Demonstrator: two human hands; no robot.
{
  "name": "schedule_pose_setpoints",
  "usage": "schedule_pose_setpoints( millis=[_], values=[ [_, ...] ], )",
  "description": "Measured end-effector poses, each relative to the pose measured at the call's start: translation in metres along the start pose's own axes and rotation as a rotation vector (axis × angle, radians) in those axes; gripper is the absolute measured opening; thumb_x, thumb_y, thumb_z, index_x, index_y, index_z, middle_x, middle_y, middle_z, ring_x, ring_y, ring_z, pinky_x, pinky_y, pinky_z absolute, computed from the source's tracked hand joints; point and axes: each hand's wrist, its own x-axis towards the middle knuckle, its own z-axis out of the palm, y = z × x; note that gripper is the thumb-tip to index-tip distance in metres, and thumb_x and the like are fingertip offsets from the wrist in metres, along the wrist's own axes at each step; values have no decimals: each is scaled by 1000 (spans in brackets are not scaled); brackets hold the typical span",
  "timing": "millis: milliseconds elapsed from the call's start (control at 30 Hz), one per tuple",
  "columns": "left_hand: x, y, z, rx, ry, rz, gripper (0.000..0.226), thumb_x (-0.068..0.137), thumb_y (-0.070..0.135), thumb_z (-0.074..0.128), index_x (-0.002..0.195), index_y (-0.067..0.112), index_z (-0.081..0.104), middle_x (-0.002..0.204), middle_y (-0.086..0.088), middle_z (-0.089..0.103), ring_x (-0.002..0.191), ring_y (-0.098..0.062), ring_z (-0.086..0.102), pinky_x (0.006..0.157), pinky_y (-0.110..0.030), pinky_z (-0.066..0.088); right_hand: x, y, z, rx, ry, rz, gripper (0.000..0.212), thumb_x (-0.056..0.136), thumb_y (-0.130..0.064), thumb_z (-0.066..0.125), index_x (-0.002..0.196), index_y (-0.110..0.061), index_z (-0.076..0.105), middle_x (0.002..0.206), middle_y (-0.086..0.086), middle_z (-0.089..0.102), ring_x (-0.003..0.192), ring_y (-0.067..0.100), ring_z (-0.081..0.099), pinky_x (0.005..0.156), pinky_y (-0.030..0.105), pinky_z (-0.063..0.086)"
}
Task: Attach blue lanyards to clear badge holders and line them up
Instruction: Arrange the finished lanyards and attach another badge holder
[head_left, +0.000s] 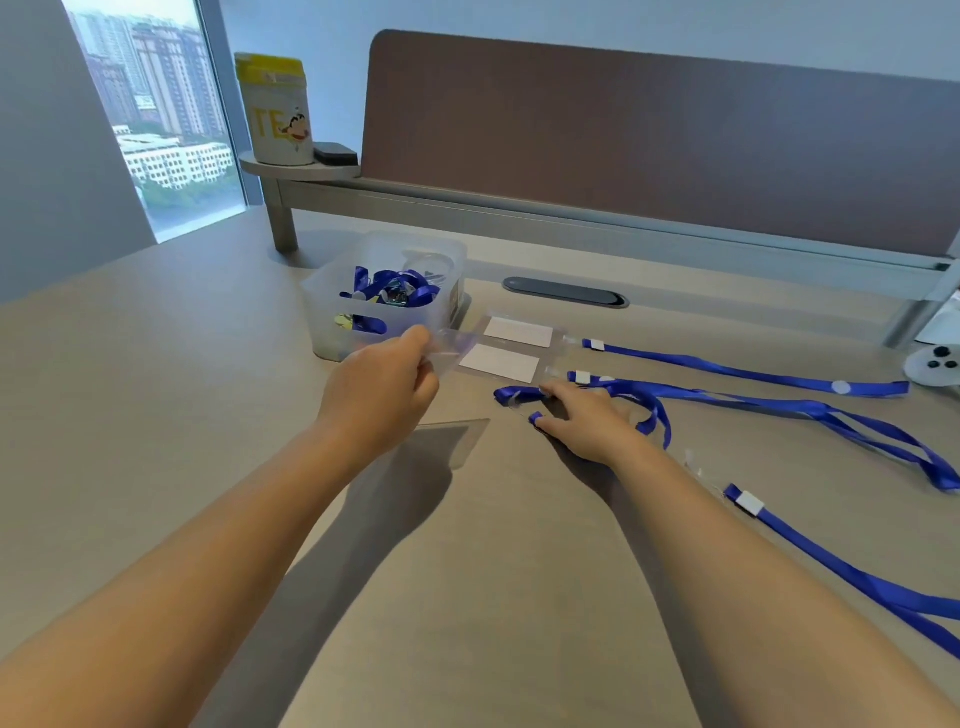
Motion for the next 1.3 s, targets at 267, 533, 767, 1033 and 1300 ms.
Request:
schedule_pose_setpoints(
  millis=[267, 533, 767, 1033, 1300],
  values=[
    [-8, 3, -3, 24, -8, 11, 20, 93, 17, 43, 105, 6, 55, 102, -13, 68, 74, -21, 55, 63, -29, 45, -13, -15, 0, -184, 33, -25, 31, 91, -31, 49, 112, -10, 58, 110, 11, 63, 103, 25, 54, 87, 37, 37],
    [-18, -14, -27, 7, -12, -71, 22, 94, 18, 41, 107, 7, 54, 107, -15, 66, 74, -18, 51, 65, -29, 48, -27, -48, -14, -26, 27, -61, 28, 92, -18, 50, 113, -3, 60, 105, 16, 65, 88, 22, 54, 76, 30, 41],
    [-9, -47, -50, -145, -1, -249, 24, 95, 19, 40, 112, 10, 53, 113, -14, 63, 83, -18, 50, 71, -28, 46, -5, -96, -52, 861, 294, -3, 23, 86, -2, 57, 108, 2, 61, 89, 12, 60, 74, 22, 59, 68, 31, 54],
    [22, -83, -72, -271, 66, -335, 22, 94, 17, 42, 112, 10, 52, 118, -14, 60, 89, -20, 49, 73, -30, 46, 56, -169, -88, 1184, 621, -61, 23, 88, -2, 55, 110, -3, 61, 92, 5, 59, 84, 18, 58, 84, 30, 54],
    [43, -109, -77, -304, 118, -345, 22, 93, 14, 40, 108, 7, 55, 111, -14, 63, 87, -23, 52, 76, -36, 49, 118, -185, -52, 545, 488, -175, 25, 90, -9, 51, 113, -3, 61, 108, 16, 65, 102, 30, 60, 91, 40, 51]
  ],
)
